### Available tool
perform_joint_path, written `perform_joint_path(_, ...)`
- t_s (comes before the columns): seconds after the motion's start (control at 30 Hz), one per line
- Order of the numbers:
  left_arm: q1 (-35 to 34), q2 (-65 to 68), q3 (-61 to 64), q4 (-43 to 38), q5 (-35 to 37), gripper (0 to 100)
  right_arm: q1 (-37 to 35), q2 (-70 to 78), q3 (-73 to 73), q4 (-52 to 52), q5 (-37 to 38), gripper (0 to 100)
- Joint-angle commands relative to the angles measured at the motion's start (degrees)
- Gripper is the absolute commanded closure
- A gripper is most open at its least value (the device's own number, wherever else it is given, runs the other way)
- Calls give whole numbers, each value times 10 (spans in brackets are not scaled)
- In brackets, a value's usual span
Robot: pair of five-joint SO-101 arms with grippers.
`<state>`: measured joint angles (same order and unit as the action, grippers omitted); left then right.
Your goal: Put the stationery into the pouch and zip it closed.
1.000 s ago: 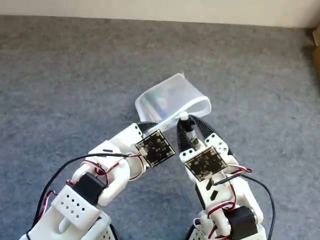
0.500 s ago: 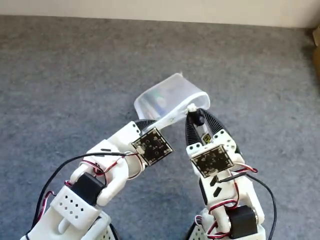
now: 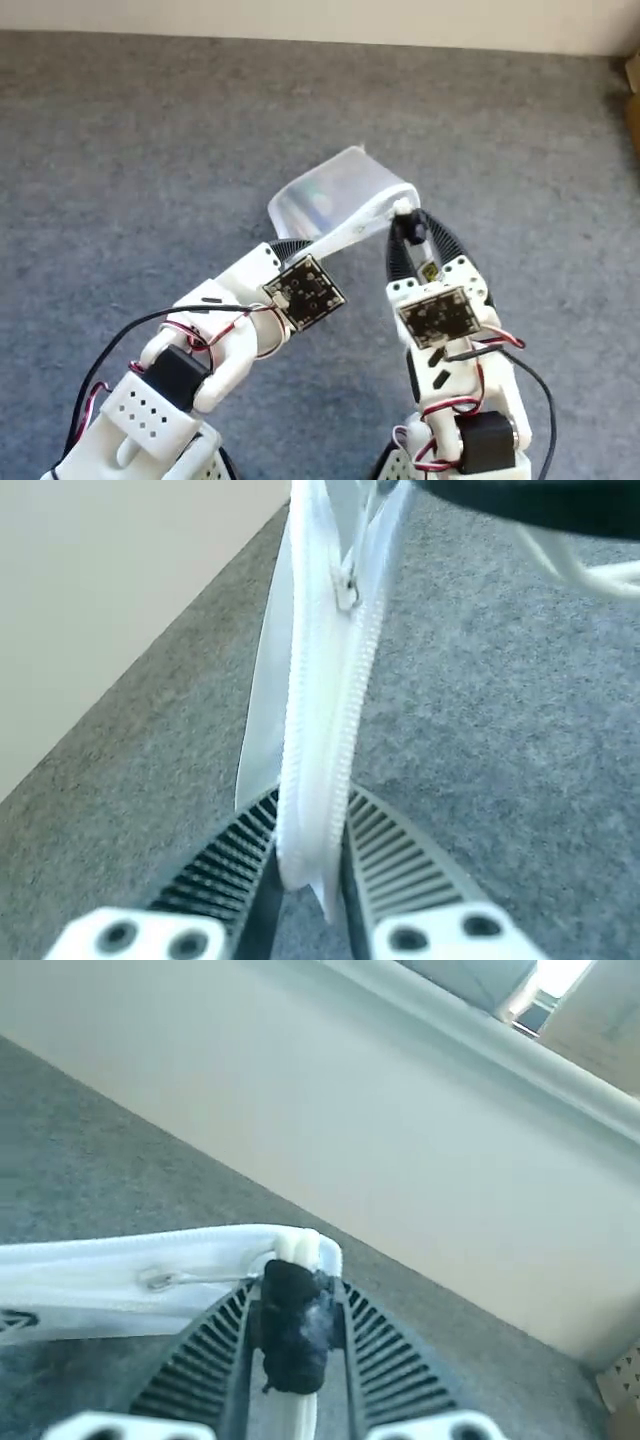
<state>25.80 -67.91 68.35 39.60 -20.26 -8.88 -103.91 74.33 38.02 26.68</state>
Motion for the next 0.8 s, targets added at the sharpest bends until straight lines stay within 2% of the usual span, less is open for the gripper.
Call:
perform_joint_path(0.0,-26,7,-3,0,10,994,41,0,-8,-44,-13,994)
perform_joint_path(0.33,-27,7,-3,0,10,994,41,0,-8,-45,-13,994)
perform_joint_path(0.53,-27,7,-3,0,10,994,77,0,-8,-58,-13,994)
perform_joint_path(0.77,-27,7,-3,0,10,994,79,0,-8,-58,-15,994)
